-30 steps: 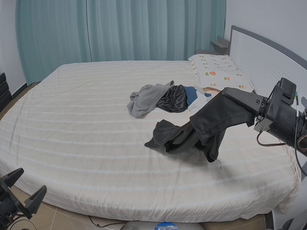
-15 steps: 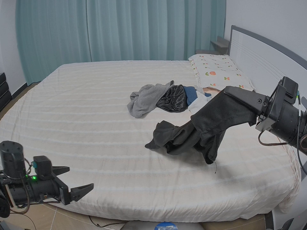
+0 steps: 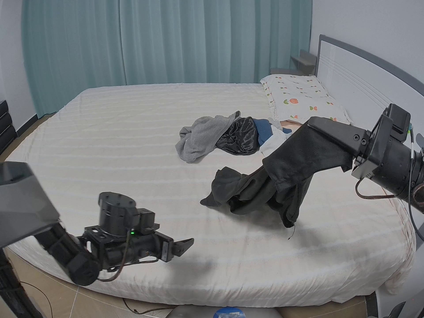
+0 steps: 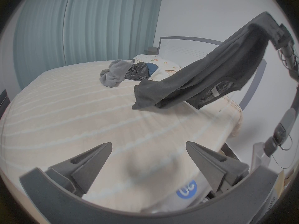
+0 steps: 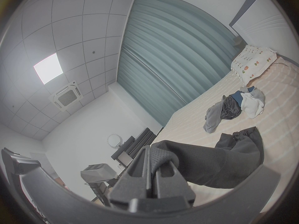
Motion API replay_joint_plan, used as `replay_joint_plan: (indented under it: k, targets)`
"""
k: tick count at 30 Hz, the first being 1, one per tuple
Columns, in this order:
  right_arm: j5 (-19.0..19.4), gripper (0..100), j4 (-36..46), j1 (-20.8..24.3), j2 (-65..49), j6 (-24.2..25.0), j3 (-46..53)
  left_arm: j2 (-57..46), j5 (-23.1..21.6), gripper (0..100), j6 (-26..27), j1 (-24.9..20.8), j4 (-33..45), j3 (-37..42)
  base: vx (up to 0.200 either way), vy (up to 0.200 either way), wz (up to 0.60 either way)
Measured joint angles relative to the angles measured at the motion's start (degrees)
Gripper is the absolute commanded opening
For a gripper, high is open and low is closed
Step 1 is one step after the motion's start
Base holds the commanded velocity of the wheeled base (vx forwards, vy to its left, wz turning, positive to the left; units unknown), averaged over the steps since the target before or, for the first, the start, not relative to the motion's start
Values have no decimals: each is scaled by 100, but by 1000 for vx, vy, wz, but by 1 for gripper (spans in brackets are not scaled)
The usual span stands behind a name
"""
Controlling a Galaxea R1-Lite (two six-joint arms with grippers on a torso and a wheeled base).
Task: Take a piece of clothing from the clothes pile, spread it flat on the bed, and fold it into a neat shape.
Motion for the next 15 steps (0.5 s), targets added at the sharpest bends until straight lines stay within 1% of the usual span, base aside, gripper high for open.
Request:
replay_joint_plan:
  k: [3,6,11,15]
  targets:
    - [-5,0,0,-4,7,-13,-9,767,184,100,-68,-143,-354,-555,0,0,0]
    - [-11,0,0,-6,11,-24,-11,1341,352,100,-108,-228,-540,-1083,0,0,0]
    - [-17,0,-2,-9,24,-33,-33,2096,538,100,-122,-306,-614,-1987,0,0,0]
    - [-17,0,-4,-9,40,-46,-52,2489,599,100,-119,-334,-501,-2610,0,0,0]
